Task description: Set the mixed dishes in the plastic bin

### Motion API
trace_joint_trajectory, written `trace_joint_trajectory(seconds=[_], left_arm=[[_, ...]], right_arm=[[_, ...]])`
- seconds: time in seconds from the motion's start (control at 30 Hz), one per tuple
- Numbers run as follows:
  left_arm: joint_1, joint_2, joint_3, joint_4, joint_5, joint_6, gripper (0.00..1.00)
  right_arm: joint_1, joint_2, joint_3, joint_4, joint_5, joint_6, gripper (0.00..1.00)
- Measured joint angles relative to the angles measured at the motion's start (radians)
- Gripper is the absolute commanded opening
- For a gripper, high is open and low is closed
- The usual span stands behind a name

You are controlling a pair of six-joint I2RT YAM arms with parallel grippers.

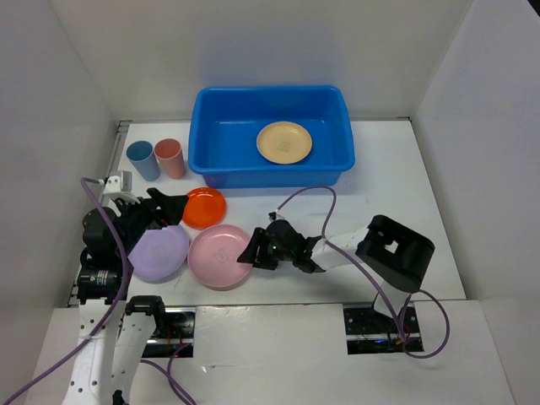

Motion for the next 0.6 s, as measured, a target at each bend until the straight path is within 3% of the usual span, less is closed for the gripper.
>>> trace_joint_trajectory(seconds=[0.07, 0.13, 0.33, 0.6], left_arm=[[0.000, 0.000, 0.000, 0.000, 0.000, 0.000, 1.00], [0.000, 0.000, 0.000, 0.000, 0.000, 0.000, 1.00], [0.000, -0.001, 0.000, 0.000, 0.000, 0.000, 1.00], [0.000, -0.001, 0.000, 0.000, -0.001, 0.000, 1.00]], right_arm=[[0.013, 0.021, 0.000, 0.017, 0.008, 0.021, 0.48], [0.019, 0.031, 0.000, 0.016, 0.021, 0.034, 0.30], [0.020, 0.027, -0.003, -0.037, 0.074, 0.082, 0.00], [0.021, -0.200, -0.003, -0.404, 0.138, 0.016, 0.00]])
